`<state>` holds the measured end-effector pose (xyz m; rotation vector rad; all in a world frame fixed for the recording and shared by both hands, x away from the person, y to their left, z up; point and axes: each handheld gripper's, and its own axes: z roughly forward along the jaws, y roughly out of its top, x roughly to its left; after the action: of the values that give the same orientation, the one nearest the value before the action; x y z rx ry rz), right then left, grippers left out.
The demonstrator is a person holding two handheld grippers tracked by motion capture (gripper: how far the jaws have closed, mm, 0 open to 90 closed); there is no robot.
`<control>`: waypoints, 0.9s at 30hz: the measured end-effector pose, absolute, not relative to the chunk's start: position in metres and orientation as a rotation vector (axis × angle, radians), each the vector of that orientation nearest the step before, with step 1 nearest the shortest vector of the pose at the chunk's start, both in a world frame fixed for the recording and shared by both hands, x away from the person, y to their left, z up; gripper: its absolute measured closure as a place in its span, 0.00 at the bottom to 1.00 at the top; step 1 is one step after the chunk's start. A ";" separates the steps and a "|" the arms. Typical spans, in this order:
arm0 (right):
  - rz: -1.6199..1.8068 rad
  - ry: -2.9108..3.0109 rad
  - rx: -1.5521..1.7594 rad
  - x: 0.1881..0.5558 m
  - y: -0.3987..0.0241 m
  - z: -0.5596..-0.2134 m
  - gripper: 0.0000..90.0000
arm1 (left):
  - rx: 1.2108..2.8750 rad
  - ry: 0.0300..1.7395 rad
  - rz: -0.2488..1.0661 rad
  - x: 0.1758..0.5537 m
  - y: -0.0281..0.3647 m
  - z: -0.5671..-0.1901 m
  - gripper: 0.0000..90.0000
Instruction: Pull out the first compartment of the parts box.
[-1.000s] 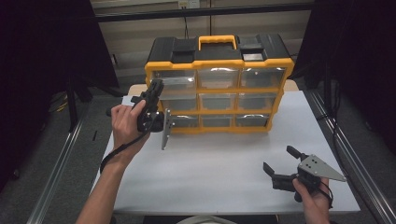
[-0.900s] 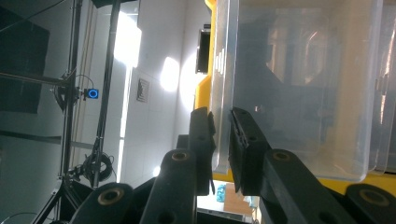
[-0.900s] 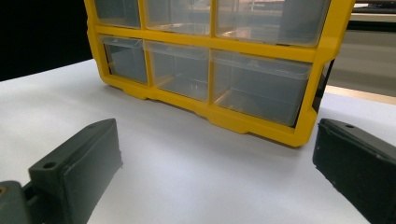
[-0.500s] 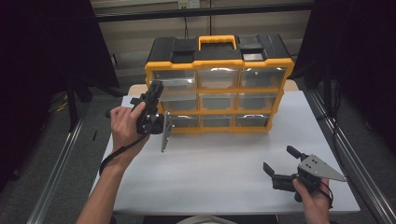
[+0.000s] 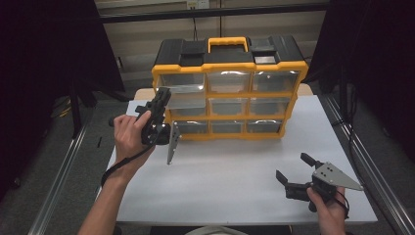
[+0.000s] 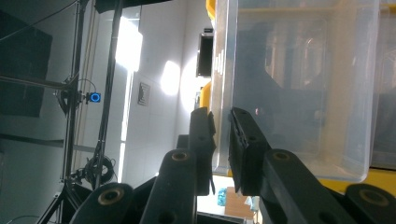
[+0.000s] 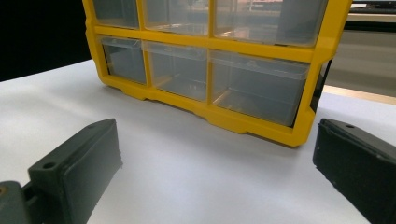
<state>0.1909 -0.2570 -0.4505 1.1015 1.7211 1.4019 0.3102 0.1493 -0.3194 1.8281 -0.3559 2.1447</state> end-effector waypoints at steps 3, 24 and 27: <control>1.400 1.721 1.098 0.191 -0.257 -0.450 0.00 | 1.825 -0.359 2.141 0.310 0.150 -0.320 0.89; 1.400 1.720 1.102 0.192 -0.257 -0.451 0.00 | 1.827 -0.420 2.149 0.299 0.152 -0.319 0.90; 1.398 1.719 1.105 0.192 -0.257 -0.451 0.00 | 1.828 -0.428 2.155 0.297 0.153 -0.319 0.90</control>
<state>0.1915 -0.2570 -0.4510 1.1048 1.7186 1.3979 0.2969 0.1527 -0.3194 1.8283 -0.4283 2.1547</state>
